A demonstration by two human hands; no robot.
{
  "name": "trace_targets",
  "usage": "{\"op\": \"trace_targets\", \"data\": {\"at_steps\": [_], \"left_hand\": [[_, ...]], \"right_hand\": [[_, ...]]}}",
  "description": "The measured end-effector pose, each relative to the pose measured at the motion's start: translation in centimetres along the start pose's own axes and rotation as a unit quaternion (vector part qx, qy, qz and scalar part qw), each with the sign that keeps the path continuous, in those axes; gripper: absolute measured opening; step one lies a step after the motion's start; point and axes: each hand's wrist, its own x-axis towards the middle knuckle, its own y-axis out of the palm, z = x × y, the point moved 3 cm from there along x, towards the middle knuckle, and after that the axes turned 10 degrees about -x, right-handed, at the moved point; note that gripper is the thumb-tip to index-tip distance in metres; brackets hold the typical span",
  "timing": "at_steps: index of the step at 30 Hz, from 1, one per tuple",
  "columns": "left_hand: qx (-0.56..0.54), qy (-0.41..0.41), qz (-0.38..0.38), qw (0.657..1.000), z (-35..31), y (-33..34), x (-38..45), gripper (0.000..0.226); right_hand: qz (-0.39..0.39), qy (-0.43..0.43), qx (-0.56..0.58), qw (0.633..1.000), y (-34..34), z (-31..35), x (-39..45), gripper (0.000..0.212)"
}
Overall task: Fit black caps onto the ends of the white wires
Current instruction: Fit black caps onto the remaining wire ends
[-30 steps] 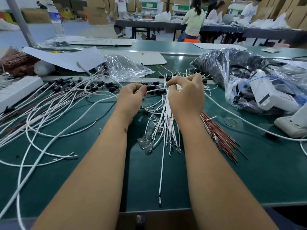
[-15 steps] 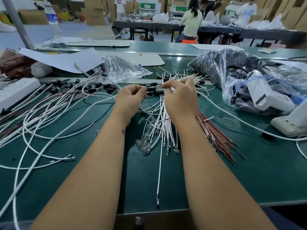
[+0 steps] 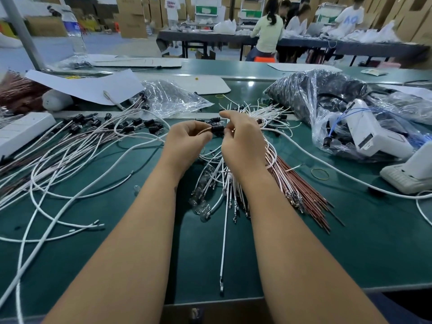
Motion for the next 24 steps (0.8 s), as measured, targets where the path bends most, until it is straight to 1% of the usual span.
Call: {"op": "trace_targets", "data": {"at_steps": [5, 6, 7, 8, 9, 10, 11, 12, 13, 14, 16, 17, 19, 20, 22, 23, 24], "left_hand": [[0.047, 0.077, -0.002, 0.996, -1.0, 0.1, -0.1, 0.009], [0.082, 0.097, -0.010, 0.992, -1.1, 0.0, -0.1, 0.008], [0.144, 0.121, -0.041, 0.981, -1.3, -0.2, -0.1, 0.009], [0.215, 0.142, -0.095, 0.962, -1.3, -0.5, -0.1, 0.010], [0.268, 0.158, -0.166, 0.936, -1.5, -1.2, -0.2, 0.012], [0.299, 0.159, -0.234, 0.911, -1.7, -1.9, -0.3, 0.013], [0.317, 0.150, -0.286, 0.892, -1.9, -2.7, -0.4, 0.014], [0.333, 0.135, -0.317, 0.878, -1.9, -3.4, -0.5, 0.014], [0.352, 0.120, -0.332, 0.867, -1.8, -3.8, -0.5, 0.014], [0.369, 0.111, -0.333, 0.861, -1.7, -4.0, -0.5, 0.015], [0.386, 0.131, -0.315, 0.857, -1.7, -3.4, -0.6, 0.029], [0.385, 0.162, -0.293, 0.860, -1.9, -2.8, -0.7, 0.037], [0.376, 0.235, -0.221, 0.869, -2.3, -1.1, -0.9, 0.042], [0.368, 0.263, -0.172, 0.875, -2.2, -0.3, -0.9, 0.042], [0.346, 0.278, -0.078, 0.893, -1.9, 0.8, -0.8, 0.034], [0.332, 0.274, -0.051, 0.901, -1.7, 1.0, -0.8, 0.030], [0.318, 0.269, -0.040, 0.908, -1.5, 0.9, -0.7, 0.028]], "right_hand": [[0.029, -0.019, -0.007, 0.999, 0.5, 0.0, 0.1, 0.022], [0.025, -0.020, -0.018, 0.999, 0.6, 0.1, 0.2, 0.019], [0.012, -0.014, -0.029, 0.999, 0.6, 0.0, 0.2, 0.016], [-0.006, -0.001, -0.035, 0.999, 0.5, -0.1, 0.2, 0.014], [-0.027, 0.019, -0.033, 0.999, 0.3, -0.4, 0.3, 0.014], [-0.043, 0.043, -0.025, 0.998, 0.1, -0.7, 0.4, 0.014], [-0.053, 0.065, -0.015, 0.996, -0.1, -1.0, 0.5, 0.015], [-0.055, 0.080, -0.008, 0.995, -0.2, -1.2, 0.5, 0.015], [-0.051, 0.083, -0.007, 0.995, -0.2, -1.4, 0.6, 0.015], [-0.043, 0.078, -0.011, 0.996, -0.1, -1.3, 0.5, 0.015], [-0.023, 0.053, -0.020, 0.998, 0.2, -0.9, 0.4, 0.016], [-0.012, 0.039, -0.021, 0.999, 0.3, -0.6, 0.2, 0.016], [0.011, 0.014, -0.018, 1.000, 0.6, -0.2, 0.1, 0.016], [0.022, 0.005, -0.009, 1.000, 0.7, 0.0, 0.1, 0.016], [0.043, -0.003, 0.011, 0.999, 0.8, 0.2, 0.1, 0.020], [0.051, -0.004, 0.017, 0.999, 0.8, 0.2, 0.1, 0.021], [0.056, -0.004, 0.019, 0.998, 0.8, 0.2, 0.1, 0.021]]}}
